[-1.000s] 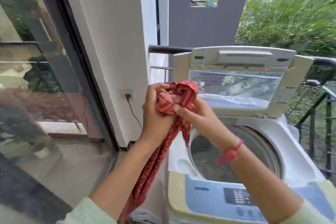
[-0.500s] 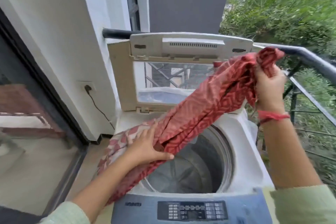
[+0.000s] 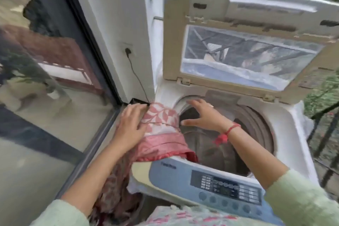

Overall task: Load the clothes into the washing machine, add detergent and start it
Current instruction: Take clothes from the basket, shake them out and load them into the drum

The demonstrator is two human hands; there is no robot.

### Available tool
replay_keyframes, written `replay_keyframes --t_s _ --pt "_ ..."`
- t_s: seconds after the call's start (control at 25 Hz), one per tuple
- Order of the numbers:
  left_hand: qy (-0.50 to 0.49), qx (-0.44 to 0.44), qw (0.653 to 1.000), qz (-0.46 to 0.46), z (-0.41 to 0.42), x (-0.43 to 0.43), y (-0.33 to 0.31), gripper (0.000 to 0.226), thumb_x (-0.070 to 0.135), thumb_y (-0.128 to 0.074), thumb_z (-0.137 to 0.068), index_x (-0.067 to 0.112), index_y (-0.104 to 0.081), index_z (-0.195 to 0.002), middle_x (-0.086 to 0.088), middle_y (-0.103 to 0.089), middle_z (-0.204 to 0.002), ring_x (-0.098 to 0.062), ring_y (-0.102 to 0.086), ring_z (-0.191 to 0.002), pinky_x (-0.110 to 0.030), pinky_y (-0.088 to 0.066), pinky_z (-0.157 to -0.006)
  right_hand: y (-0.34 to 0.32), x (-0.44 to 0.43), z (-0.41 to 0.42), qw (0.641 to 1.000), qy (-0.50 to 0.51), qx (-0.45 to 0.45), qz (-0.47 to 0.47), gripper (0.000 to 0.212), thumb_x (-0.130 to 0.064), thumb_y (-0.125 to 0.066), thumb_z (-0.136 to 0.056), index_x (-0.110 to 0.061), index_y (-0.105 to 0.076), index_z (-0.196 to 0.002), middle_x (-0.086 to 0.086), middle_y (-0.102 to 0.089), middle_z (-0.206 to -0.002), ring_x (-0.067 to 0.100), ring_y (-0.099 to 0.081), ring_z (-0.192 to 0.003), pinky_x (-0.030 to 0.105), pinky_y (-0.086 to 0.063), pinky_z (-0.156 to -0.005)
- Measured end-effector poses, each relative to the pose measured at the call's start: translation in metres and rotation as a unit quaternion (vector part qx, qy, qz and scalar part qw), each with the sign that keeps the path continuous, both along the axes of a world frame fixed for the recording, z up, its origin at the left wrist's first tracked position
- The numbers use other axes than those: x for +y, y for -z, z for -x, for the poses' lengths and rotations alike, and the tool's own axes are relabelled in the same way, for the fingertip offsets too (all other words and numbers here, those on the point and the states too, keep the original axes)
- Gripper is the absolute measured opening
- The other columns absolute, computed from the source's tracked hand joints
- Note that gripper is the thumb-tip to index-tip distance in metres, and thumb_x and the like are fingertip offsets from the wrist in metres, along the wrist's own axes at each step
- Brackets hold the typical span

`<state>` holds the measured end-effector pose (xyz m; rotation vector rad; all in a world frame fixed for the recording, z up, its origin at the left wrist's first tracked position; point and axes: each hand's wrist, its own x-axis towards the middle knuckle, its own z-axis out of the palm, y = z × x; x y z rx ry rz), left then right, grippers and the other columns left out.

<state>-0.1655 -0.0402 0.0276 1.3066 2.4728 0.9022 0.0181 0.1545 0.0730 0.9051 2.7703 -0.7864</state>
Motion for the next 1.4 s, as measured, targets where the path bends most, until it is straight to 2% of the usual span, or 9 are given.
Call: replay_keyframes --t_s 0.2,0.4,0.6,0.76,1.04,1.16,1.24,1.32,1.4 --pt "-0.118 -0.379 0.913 0.091 0.015 -0.064 0.07 0.057 -0.001 -0.042 -0.094 0.007 -0.021 -0.147 -0.018 -0.029 -0.149 -0.025 -0.038 -0.129 -0.028 -0.038 -0.098 0.045 -0.105 0.139 0.947 -0.213 -0.175 -0.164 0.099 -0.085 -0.044 -0.067 -0.025 -0.032 -0.145 0.008 -0.023 -0.155 0.029 -0.017 -0.143 0.058 -0.004 -0.113" --pt "0.024 -0.232 0.915 0.33 0.03 -0.112 0.107 0.118 0.017 -0.074 -0.073 0.029 0.017 -0.148 -0.01 -0.007 -0.156 -0.029 -0.021 -0.141 -0.04 -0.036 -0.108 0.038 -0.117 0.161 0.872 -0.271 -0.355 -0.202 0.069 -0.069 -0.034 -0.085 -0.022 -0.047 -0.134 0.003 -0.048 -0.139 0.029 -0.04 -0.132 0.061 -0.015 -0.11" --pt "0.033 -0.152 0.959 0.235 0.016 -0.093 0.102 0.094 0.03 -0.068 -0.065 0.044 -0.015 -0.142 -0.002 -0.033 -0.148 -0.026 -0.035 -0.135 -0.042 -0.037 -0.104 0.032 -0.123 0.118 0.944 -0.299 -0.081 -0.117 0.022 -0.031 -0.058 -0.083 -0.014 -0.055 -0.096 0.004 -0.06 -0.096 0.024 -0.057 -0.092 0.035 -0.046 -0.08" --pt "-0.094 -0.067 0.993 -0.013 0.008 -0.071 0.048 0.044 0.014 -0.046 -0.07 0.034 -0.065 -0.105 -0.005 -0.06 -0.084 -0.035 -0.062 -0.081 -0.034 -0.049 -0.063 0.0 -0.076 0.072 0.975 -0.188 0.114 -0.033 0.028 -0.012 -0.059 -0.077 -0.018 -0.059 -0.105 -0.005 -0.062 -0.098 0.018 -0.058 -0.089 0.029 -0.045 -0.071" --pt "0.025 0.137 0.946 -0.292 -0.077 0.084 -0.097 0.031 0.014 -0.063 -0.068 0.021 -0.072 -0.096 -0.001 -0.054 -0.081 -0.022 -0.053 -0.074 -0.031 -0.042 -0.066 -0.113 0.032 -0.062 0.884 0.055 0.41 -0.218 0.031 -0.002 -0.055 -0.068 -0.008 -0.059 -0.099 0.004 -0.056 -0.093 0.008 -0.047 -0.087 0.016 -0.039 -0.076" --pt "0.179 0.053 0.982 -0.015 -0.124 0.12 -0.035 0.048 0.027 -0.065 -0.074 0.017 -0.058 -0.121 -0.01 -0.053 -0.121 -0.033 -0.051 -0.111 -0.048 -0.041 -0.093 -0.043 0.063 -0.099 0.914 0.142 0.281 -0.256 0.041 -0.009 -0.055 -0.069 -0.014 -0.059 -0.109 0.009 -0.059 -0.101 0.023 -0.055 -0.09 0.032 -0.044 -0.075" --pt "0.237 0.019 0.953 0.185 -0.131 0.101 0.002 0.068 0.039 -0.063 -0.082 0.024 -0.033 -0.142 -0.006 -0.032 -0.147 -0.029 -0.026 -0.138 -0.049 -0.018 -0.113 0.044 0.063 -0.117 0.985 0.092 -0.007 -0.143 0.047 -0.016 -0.059 -0.074 -0.02 -0.056 -0.121 0.011 -0.056 -0.117 0.03 -0.057 -0.105 0.035 -0.047 -0.086" --pt "0.209 0.008 0.968 0.138 -0.108 0.072 0.01 0.064 0.042 -0.06 -0.085 0.028 -0.034 -0.141 -0.001 -0.033 -0.146 -0.02 -0.024 -0.138 -0.043 -0.013 -0.114 0.092 0.053 -0.122 0.978 0.031 -0.2 -0.048 0.038 -0.022 -0.063 -0.081 -0.022 -0.06 -0.119 0.009 -0.054 -0.126 0.029 -0.055 -0.115 0.033 -0.044 -0.094" --pt "0.122 -0.022 0.991 -0.044 -0.071 0.033 -0.005 0.055 0.047 -0.059 -0.081 0.026 -0.046 -0.13 0.005 -0.042 -0.134 -0.014 -0.036 -0.127 -0.037 -0.028 -0.109 0.088 0.044 -0.097 0.992 0.026 -0.125 -0.018 0.028 -0.022 -0.067 -0.084 -0.017 -0.066 -0.112 0.008 -0.06 -0.122 0.028 -0.054 -0.118 0.03 -0.04 -0.097"
